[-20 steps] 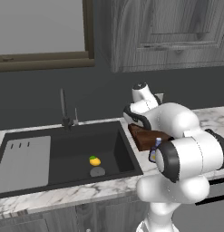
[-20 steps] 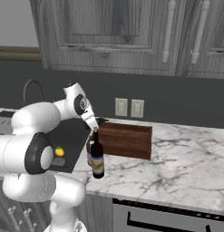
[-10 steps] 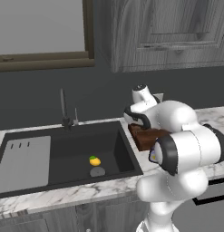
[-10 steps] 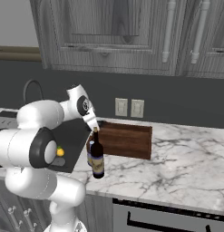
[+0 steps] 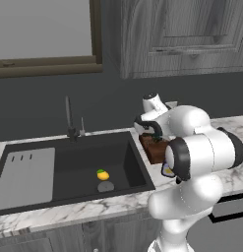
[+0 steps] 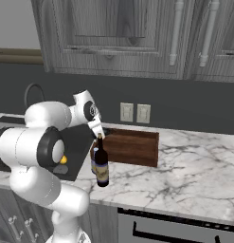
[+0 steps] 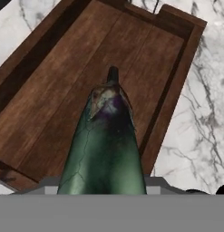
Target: Pick up all produce items and place them in the sink. Turn on the sink faucet to wash them. Then turn the sink off and put them in the tray.
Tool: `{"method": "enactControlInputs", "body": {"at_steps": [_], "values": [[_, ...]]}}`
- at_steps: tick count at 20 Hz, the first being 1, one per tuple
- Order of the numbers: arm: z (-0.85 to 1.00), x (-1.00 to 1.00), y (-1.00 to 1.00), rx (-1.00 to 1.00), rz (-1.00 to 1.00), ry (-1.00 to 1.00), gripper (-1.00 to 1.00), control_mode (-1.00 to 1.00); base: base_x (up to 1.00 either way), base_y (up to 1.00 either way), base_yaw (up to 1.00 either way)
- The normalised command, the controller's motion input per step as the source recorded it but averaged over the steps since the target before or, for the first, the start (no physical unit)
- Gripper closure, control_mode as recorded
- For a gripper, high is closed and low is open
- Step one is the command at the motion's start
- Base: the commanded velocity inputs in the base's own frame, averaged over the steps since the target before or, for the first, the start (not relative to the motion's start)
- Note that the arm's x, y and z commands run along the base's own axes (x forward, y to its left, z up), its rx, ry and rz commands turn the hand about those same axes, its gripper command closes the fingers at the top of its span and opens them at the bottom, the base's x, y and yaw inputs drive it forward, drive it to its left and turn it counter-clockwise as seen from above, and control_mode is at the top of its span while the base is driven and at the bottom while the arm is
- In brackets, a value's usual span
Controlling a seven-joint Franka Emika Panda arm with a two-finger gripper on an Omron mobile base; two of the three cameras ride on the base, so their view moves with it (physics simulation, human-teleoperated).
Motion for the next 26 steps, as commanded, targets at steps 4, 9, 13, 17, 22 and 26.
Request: {"method": "enactControlInputs", "body": {"at_steps": [4, 9, 13, 17, 22, 26], "values": [[-0.13, 0.08, -0.04, 0.0, -0.04, 0.03, 1.0, -1.0, 0.0, 0.0, 0.0], [-0.12, 0.02, -0.08, 0.0, -0.04, 0.01, 1.0, -1.0, 0.0, 0.0, 0.0], [-0.11, 0.02, -0.1, 0.0, -0.04, 0.0, 1.0, -1.0, 0.0, 0.0, 0.0], [-0.12, 0.04, -0.07, 0.0, -0.04, 0.01, 1.0, -1.0, 0.0, 0.0, 0.0], [-0.12, 0.1, -0.03, 0.0, -0.04, 0.01, 1.0, -1.0, 0.0, 0.0, 0.0], [-0.11, 0.11, -0.03, 0.0, -0.04, 0.02, 1.0, -1.0, 0.0, 0.0, 0.0]]}}
